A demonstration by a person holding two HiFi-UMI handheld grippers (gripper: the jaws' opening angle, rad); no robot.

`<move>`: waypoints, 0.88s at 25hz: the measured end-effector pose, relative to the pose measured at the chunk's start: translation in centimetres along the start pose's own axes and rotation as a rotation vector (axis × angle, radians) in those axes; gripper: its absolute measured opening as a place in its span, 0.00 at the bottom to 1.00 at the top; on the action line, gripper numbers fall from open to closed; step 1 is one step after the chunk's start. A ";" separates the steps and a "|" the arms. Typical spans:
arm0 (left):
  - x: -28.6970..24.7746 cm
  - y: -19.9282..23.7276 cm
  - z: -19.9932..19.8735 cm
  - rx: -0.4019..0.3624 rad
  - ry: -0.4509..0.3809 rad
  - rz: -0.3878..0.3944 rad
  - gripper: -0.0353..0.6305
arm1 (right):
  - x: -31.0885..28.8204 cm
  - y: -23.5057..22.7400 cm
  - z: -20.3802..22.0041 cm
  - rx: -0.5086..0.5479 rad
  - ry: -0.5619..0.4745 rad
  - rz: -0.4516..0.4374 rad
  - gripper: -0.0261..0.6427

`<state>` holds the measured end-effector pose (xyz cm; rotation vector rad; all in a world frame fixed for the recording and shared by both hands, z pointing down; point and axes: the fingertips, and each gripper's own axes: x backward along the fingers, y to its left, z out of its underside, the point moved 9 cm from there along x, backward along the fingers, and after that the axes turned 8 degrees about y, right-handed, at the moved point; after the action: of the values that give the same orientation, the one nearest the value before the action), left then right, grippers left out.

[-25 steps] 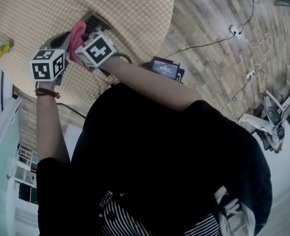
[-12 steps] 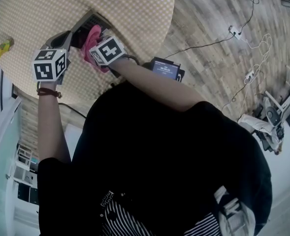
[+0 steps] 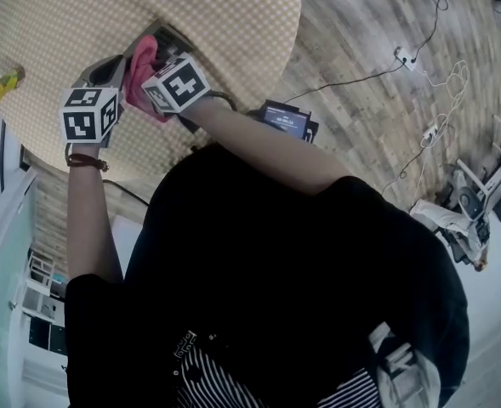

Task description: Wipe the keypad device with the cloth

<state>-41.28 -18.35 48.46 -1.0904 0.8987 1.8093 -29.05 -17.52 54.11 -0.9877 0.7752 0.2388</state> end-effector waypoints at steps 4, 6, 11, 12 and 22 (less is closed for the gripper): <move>0.0 0.3 -0.2 -0.033 0.016 -0.013 0.05 | -1.2 -1.5 2.6 -0.025 0.051 0.027 0.14; 0.0 0.0 -0.3 -0.066 0.034 -0.029 0.05 | -1.4 -2.0 3.5 -0.027 0.075 0.041 0.14; 0.0 -0.4 -0.4 -0.086 0.042 -0.045 0.05 | -1.0 -1.6 3.2 -0.030 0.084 0.066 0.14; 0.0 -0.5 -0.4 -0.096 0.045 -0.049 0.05 | -0.8 -1.4 2.7 -0.019 0.065 0.063 0.14; -0.1 -0.8 -0.4 -0.133 0.054 -0.063 0.05 | 0.6 0.1 -0.9 0.091 -0.024 0.001 0.14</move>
<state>-40.39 -18.40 48.23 -1.2429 0.7752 1.8157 -29.11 -18.36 53.38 -0.8966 0.7585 0.2142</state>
